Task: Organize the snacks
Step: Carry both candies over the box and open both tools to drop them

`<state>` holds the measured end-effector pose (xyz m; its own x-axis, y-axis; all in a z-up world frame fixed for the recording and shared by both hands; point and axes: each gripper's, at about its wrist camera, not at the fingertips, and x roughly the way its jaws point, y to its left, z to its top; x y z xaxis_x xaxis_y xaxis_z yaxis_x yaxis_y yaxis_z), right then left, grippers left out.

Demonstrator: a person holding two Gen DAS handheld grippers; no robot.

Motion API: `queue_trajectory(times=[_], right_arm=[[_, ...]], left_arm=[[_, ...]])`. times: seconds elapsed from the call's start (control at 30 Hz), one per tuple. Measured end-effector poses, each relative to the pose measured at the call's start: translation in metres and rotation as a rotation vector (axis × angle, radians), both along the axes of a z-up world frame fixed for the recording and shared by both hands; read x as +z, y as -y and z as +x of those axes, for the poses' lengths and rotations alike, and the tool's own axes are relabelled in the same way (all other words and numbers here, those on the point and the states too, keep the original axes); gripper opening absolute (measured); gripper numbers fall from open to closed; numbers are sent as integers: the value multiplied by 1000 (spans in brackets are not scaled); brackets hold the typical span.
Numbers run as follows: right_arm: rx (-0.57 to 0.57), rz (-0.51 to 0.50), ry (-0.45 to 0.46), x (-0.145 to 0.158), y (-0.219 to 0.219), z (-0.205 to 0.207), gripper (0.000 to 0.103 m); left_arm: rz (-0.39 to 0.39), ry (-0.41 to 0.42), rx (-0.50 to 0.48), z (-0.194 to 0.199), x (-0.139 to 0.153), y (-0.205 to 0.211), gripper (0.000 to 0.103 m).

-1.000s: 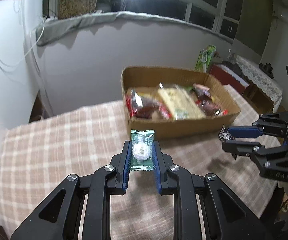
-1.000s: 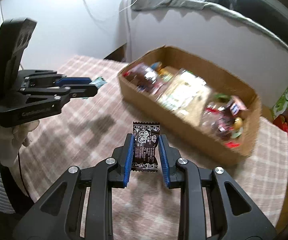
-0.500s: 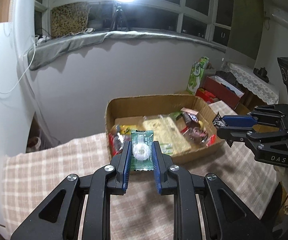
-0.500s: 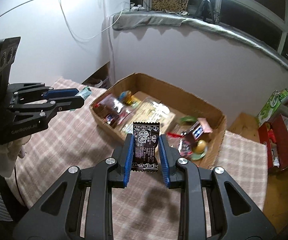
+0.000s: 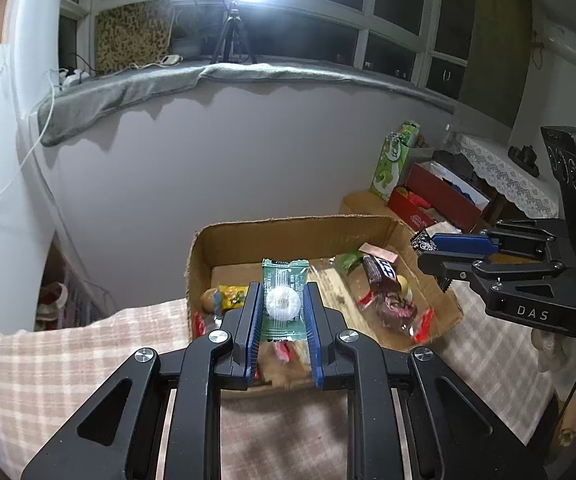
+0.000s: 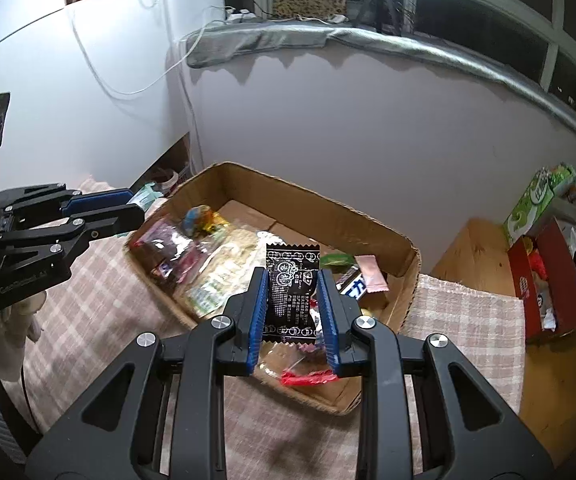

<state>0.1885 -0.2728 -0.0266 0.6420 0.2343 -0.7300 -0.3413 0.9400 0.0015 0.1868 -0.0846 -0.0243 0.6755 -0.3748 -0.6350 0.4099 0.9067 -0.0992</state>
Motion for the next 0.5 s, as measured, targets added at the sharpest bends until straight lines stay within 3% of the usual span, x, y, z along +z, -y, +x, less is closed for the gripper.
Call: queue_trajectory(times=[0.5], right_arm=[[-56,-12,-49,-32,20,47,26]], left_arm=[[43,-49,14,32,-25,20,19]])
